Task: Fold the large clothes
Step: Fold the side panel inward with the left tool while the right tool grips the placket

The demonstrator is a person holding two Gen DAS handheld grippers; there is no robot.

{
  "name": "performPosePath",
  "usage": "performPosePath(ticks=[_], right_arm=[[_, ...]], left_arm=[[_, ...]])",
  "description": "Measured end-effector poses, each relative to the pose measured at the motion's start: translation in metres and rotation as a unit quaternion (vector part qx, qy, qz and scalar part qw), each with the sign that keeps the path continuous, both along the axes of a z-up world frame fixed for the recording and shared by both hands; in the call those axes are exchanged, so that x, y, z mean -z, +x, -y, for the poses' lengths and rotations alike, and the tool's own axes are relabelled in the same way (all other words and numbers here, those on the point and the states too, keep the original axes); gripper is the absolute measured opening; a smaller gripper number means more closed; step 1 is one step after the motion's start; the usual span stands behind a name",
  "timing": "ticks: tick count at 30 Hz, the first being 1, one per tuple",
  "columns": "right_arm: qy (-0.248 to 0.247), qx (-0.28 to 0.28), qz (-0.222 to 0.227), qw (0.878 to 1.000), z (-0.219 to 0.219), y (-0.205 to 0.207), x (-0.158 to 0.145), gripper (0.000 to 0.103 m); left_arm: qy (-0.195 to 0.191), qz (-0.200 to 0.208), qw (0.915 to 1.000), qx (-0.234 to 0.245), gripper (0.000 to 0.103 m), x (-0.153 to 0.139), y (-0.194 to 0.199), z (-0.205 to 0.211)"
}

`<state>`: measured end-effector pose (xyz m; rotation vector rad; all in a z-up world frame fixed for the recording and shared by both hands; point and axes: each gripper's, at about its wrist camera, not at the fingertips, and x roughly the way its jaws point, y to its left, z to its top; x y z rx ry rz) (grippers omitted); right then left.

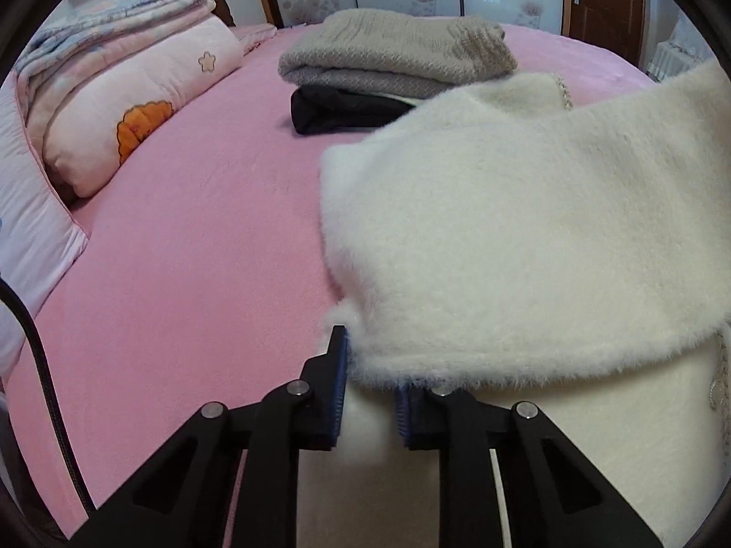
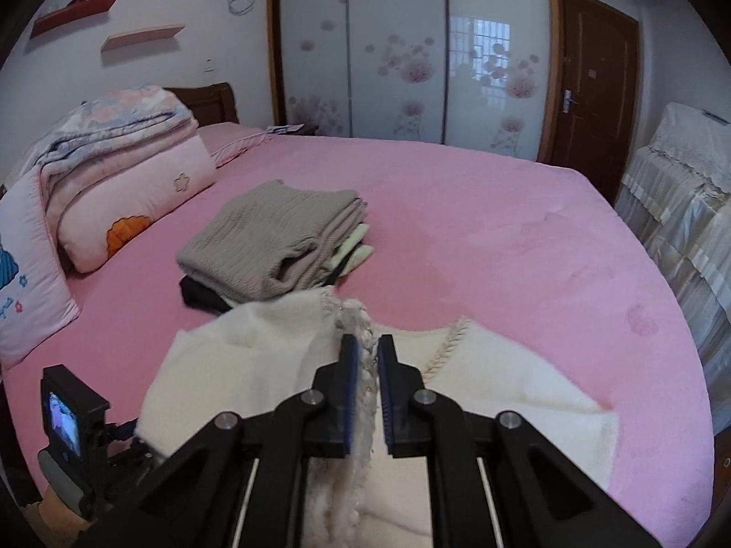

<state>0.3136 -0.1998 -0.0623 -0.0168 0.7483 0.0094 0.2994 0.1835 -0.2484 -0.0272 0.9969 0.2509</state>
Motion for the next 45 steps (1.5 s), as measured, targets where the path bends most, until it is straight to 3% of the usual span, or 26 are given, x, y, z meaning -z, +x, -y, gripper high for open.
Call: performPosePath(ticks=[3,6,8,10,11,13,15,20,23,27,32,36,37,38,40,43,45], right_arm=[[0.01,0.071,-0.026,0.997,0.048,0.001,0.033,0.0],[0.024,0.134,-0.092,0.986,0.094,0.001,0.087,0.0],[0.065,0.154,-0.145,0.975,0.114,-0.005,0.121,0.001],[0.122,0.151,-0.157,0.968,0.119,-0.012,0.136,0.004],[0.149,0.141,-0.158,0.966,0.118,-0.013,0.139,0.004],[0.187,0.129,-0.153,0.962,0.114,-0.014,0.143,0.016],[0.204,0.124,-0.149,0.96,0.109,-0.009,0.146,0.047],[0.215,0.108,-0.169,0.956,0.094,0.009,0.164,0.05],[0.201,0.089,-0.165,0.962,0.083,0.012,0.166,0.051],[0.191,0.055,-0.171,0.965,0.069,0.021,0.164,0.051],[0.167,0.041,-0.176,0.969,0.064,0.027,0.166,0.051],[0.154,0.033,-0.171,0.973,0.063,0.027,0.169,0.046],[0.141,0.036,-0.168,0.975,0.062,0.026,0.168,0.04],[0.131,0.036,-0.168,0.976,0.061,0.026,0.168,0.02],[0.127,0.039,-0.154,0.979,0.063,0.018,0.156,0.014],[0.106,0.057,-0.094,0.988,0.064,-0.012,0.129,0.012],[0.086,0.089,-0.091,0.988,0.069,-0.026,0.134,0.013]], left_arm=[[0.016,0.003,0.9999,0.006,0.015,0.002,0.004,0.008],[0.029,-0.004,0.9994,0.022,0.015,0.006,0.008,0.015],[0.04,-0.007,0.9986,0.034,0.024,0.006,0.008,0.02],[0.03,-0.011,0.9982,0.05,0.034,0.005,0.005,0.02],[0.02,-0.011,0.9982,0.056,0.038,0.003,0.004,0.018],[-0.015,-0.017,0.9967,0.077,0.05,-0.002,0.001,0.013],[-0.065,-0.017,0.9929,0.099,0.054,-0.01,-0.005,0.006],[-0.17,0.019,0.9786,0.115,0.054,-0.042,-0.015,-0.024],[-0.178,0.035,0.9803,0.078,0.055,-0.047,0.001,-0.05],[-0.173,-0.004,0.9839,0.045,0.055,-0.023,0.048,-0.075],[-0.202,-0.082,0.9743,0.055,0.055,0.024,0.103,-0.09],[-0.224,-0.087,0.9686,0.063,0.054,0.035,0.123,-0.091],[-0.219,-0.084,0.97,0.064,0.044,0.034,0.126,-0.09],[-0.208,-0.08,0.9728,0.064,0.029,0.031,0.129,-0.087],[-0.164,-0.069,0.9816,0.07,0.015,0.021,0.132,-0.077],[-0.124,-0.04,0.9865,0.099,0.013,0.007,0.129,-0.057],[-0.095,-0.028,0.9865,0.13,0.013,0.011,0.127,-0.037]])
